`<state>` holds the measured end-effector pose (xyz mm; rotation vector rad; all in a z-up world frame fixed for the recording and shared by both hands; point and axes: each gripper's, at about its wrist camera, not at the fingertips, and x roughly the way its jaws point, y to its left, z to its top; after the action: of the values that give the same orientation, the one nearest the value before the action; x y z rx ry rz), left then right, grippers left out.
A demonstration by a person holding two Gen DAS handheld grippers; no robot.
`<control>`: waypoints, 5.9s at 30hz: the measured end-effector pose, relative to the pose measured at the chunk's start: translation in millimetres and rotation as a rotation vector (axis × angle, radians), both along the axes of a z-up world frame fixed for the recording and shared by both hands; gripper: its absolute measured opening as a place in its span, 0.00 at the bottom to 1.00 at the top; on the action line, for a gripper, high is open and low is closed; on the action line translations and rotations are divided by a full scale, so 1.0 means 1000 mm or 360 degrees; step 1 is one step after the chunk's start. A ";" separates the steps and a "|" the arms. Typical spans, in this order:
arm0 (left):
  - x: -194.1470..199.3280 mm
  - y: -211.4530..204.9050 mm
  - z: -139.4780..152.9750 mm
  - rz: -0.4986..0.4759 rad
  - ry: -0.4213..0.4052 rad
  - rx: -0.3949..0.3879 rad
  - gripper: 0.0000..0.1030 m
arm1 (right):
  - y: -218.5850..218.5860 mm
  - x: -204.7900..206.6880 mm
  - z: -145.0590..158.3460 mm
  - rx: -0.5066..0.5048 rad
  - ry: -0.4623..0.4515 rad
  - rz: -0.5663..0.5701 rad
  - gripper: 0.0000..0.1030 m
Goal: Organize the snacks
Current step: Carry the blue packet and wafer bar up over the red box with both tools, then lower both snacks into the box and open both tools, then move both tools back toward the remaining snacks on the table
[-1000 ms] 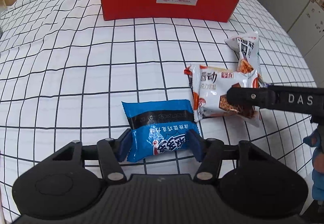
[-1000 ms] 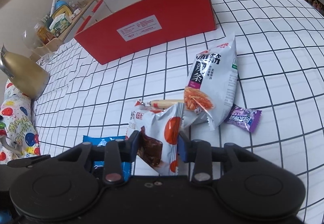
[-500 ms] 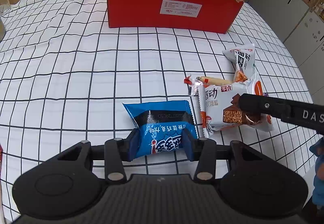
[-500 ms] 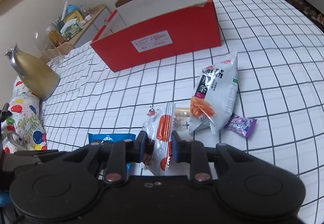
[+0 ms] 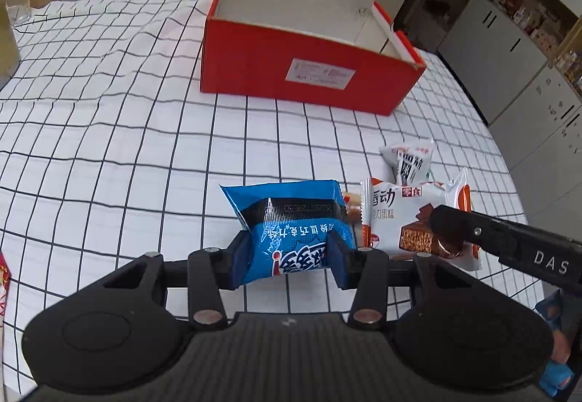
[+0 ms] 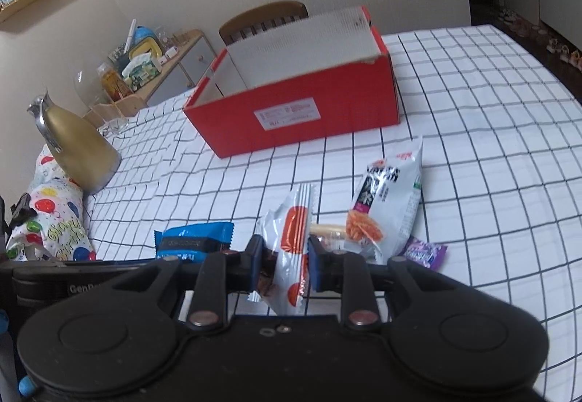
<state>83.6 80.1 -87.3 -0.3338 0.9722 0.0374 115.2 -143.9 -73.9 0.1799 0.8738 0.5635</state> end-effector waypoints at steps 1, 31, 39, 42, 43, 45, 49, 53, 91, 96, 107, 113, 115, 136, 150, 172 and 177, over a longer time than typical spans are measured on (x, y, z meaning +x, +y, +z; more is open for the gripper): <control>0.001 0.000 0.003 0.0003 -0.0013 -0.0004 0.43 | 0.000 -0.001 0.003 -0.0005 -0.0018 0.0000 0.23; 0.062 -0.008 0.089 -0.0003 -0.0358 0.0106 0.43 | 0.010 0.028 0.078 -0.0110 -0.0633 -0.0086 0.23; 0.086 -0.006 0.095 -0.0012 -0.0388 0.0138 0.43 | 0.014 0.048 0.085 -0.0128 -0.0702 -0.0089 0.22; 0.096 -0.003 0.092 -0.0011 -0.0376 0.0147 0.43 | 0.019 0.057 0.084 -0.0151 -0.0724 -0.0065 0.21; 0.099 -0.003 0.091 -0.0011 -0.0370 0.0152 0.43 | 0.020 0.059 0.084 -0.0157 -0.0727 -0.0061 0.21; 0.105 -0.001 0.089 -0.0012 -0.0361 0.0158 0.43 | 0.022 0.064 0.084 -0.0160 -0.0728 -0.0059 0.21; 0.119 0.003 0.086 -0.0018 -0.0340 0.0172 0.43 | 0.026 0.075 0.085 -0.0150 -0.0723 -0.0053 0.20; 0.135 0.008 0.084 -0.0013 -0.0321 0.0186 0.43 | 0.031 0.094 0.087 -0.0150 -0.0714 -0.0059 0.20; 0.266 0.019 0.020 -0.0060 -0.0040 0.0402 0.43 | 0.072 0.208 0.017 -0.0360 -0.0469 -0.0111 0.05; 0.280 0.018 0.005 -0.0073 0.0015 0.0416 0.43 | 0.070 0.202 0.011 -0.0374 -0.0432 -0.0069 0.10; 0.289 0.018 -0.014 -0.0047 0.0100 0.0407 0.47 | 0.069 0.199 0.006 -0.0399 -0.0371 -0.0028 0.17; 0.282 0.019 -0.010 -0.0032 0.0055 0.0434 0.66 | 0.070 0.199 0.004 -0.0380 -0.0307 -0.0017 0.22; 0.278 0.020 -0.007 -0.0027 0.0047 0.0425 0.66 | 0.069 0.198 0.005 -0.0373 -0.0302 -0.0017 0.22; 0.196 0.025 0.052 0.0025 -0.0177 0.0413 0.66 | 0.049 0.159 0.044 -0.0273 -0.0377 0.0014 0.46; 0.146 0.003 0.079 -0.0008 -0.0278 0.0383 0.66 | 0.025 0.120 0.072 -0.0191 -0.0476 0.0021 0.66; 0.074 -0.021 0.093 -0.0026 -0.0423 0.0367 0.77 | -0.009 0.063 0.073 -0.0066 -0.0512 0.0046 0.90; 0.059 -0.027 0.086 -0.0020 -0.0438 0.0424 0.77 | -0.018 0.050 0.069 -0.0072 -0.0549 0.0026 0.99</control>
<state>142.9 53.4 -1.4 -0.0838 0.6856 0.1057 164.8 -161.9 -5.3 0.0319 0.5524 0.5691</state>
